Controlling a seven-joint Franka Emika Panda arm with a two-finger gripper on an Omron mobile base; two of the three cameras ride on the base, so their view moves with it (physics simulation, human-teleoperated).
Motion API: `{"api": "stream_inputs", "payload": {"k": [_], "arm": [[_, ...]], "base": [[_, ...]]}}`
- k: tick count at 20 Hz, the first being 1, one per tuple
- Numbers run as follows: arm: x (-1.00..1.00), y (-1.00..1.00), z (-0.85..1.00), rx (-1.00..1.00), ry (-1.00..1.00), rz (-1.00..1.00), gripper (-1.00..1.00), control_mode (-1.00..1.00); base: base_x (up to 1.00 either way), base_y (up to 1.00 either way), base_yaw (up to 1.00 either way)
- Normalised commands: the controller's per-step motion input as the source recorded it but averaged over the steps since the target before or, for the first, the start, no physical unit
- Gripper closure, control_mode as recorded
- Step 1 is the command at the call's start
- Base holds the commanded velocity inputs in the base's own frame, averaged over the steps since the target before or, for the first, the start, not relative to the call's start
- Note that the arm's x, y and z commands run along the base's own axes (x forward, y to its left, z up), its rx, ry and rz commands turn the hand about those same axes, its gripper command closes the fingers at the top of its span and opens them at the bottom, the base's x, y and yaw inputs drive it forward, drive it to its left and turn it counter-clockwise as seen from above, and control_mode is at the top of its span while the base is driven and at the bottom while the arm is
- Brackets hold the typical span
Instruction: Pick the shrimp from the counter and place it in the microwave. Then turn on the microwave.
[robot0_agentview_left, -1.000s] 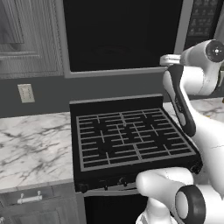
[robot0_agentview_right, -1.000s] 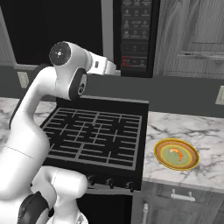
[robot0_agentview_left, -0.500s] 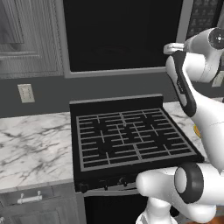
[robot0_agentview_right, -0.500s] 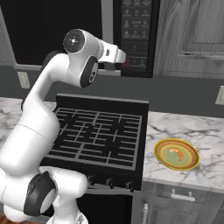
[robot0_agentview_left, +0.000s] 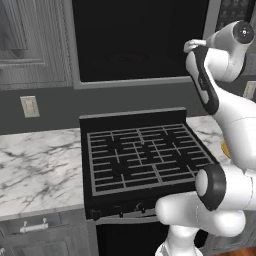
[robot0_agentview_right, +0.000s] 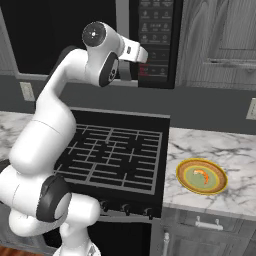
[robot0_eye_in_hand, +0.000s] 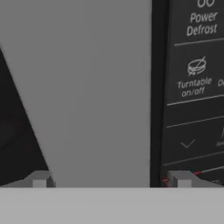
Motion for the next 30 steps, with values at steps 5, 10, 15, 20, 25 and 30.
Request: {"api": "stream_inputs", "payload": {"k": [5, 10, 15, 20, 25, 30], "arm": [[0.39, 0.0, 0.02, 0.07, 0.0, 0.0, -1.0, -1.0], [0.35, -0.01, 0.0, 0.07, 0.0, 0.0, -1.0, -1.0], [0.29, 0.01, 0.0, 0.03, -0.01, 0.0, 1.0, -1.0], [-0.19, 0.12, 0.13, 0.0, -0.11, 0.0, 1.0, -1.0], [-0.73, 0.11, 0.36, -0.01, -0.13, 0.0, 1.0, -1.0], [-0.91, 0.07, 0.41, -0.01, -0.04, -0.02, 1.0, -1.0]], "base": [[0.0, 0.0, 0.0], [0.0, 0.0, 0.0], [0.0, 0.0, 0.0], [0.0, 0.0, 0.0], [0.0, 0.0, 0.0], [0.0, 0.0, 0.0]]}}
